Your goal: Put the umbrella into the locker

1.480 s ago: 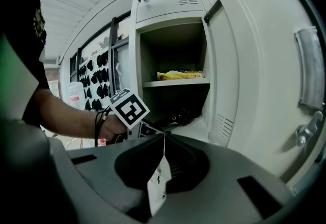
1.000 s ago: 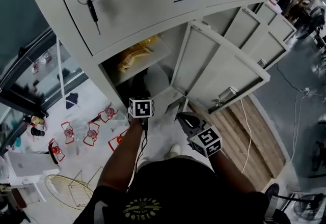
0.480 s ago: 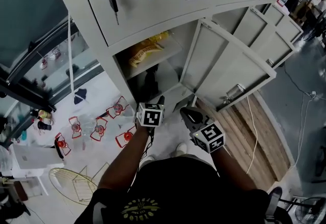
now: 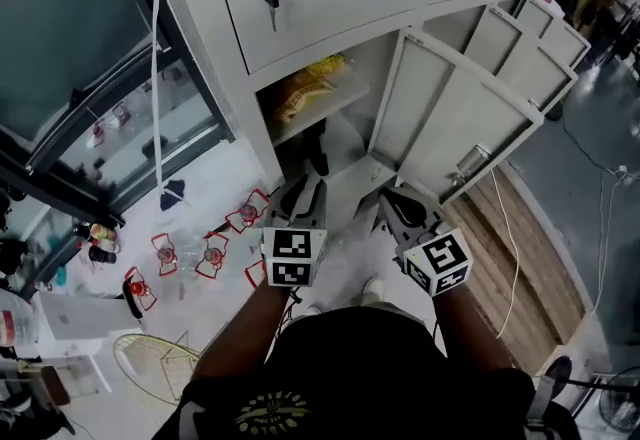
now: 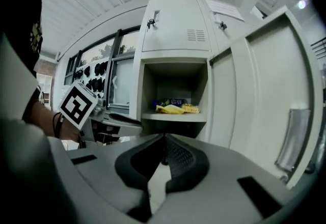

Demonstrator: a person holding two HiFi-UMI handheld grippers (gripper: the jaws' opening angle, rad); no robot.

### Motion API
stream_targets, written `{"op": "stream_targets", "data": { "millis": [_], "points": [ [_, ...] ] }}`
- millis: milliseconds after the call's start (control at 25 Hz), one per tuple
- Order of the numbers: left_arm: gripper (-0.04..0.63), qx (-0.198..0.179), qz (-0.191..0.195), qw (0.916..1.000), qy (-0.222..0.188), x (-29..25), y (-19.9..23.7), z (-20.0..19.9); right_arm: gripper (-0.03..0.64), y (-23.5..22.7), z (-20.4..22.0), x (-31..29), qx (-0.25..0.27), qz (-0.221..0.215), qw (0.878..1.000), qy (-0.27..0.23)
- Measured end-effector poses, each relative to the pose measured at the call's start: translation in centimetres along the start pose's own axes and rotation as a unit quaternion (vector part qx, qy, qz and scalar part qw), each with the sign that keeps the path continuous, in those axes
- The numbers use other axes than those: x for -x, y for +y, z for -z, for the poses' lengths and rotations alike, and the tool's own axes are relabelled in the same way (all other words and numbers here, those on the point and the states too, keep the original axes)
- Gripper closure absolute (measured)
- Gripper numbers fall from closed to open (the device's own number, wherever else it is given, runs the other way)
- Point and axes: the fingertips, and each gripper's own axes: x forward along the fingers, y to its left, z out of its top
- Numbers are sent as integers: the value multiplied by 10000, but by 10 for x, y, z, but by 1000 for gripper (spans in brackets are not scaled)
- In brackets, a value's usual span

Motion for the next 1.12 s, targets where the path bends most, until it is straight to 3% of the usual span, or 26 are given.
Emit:
{"op": "stream_targets", "data": {
  "millis": [120, 360, 480, 640, 1120],
  "points": [
    [522, 61, -12, 9989, -459, 27, 1, -32, 588, 1, -27, 12, 125, 280, 9988, -373],
    [569, -410, -95, 9905, -1308, 79, 10, -74, 588, 15, -69, 38, 373, 652, 9943, -751],
    [571, -587, -30, 9892, -1341, 98, 9, -80, 589, 24, -81, 48, 487, 799, 9916, -898],
    [571, -520, 86, 9876, -1480, 113, 10, -80, 589, 37, -82, 56, 564, 969, 9900, -857],
    [571, -507, 308, 9920, -1113, 128, 15, -51, 589, 66, -82, 54, 624, 1010, 9901, -751]
  ]
}}
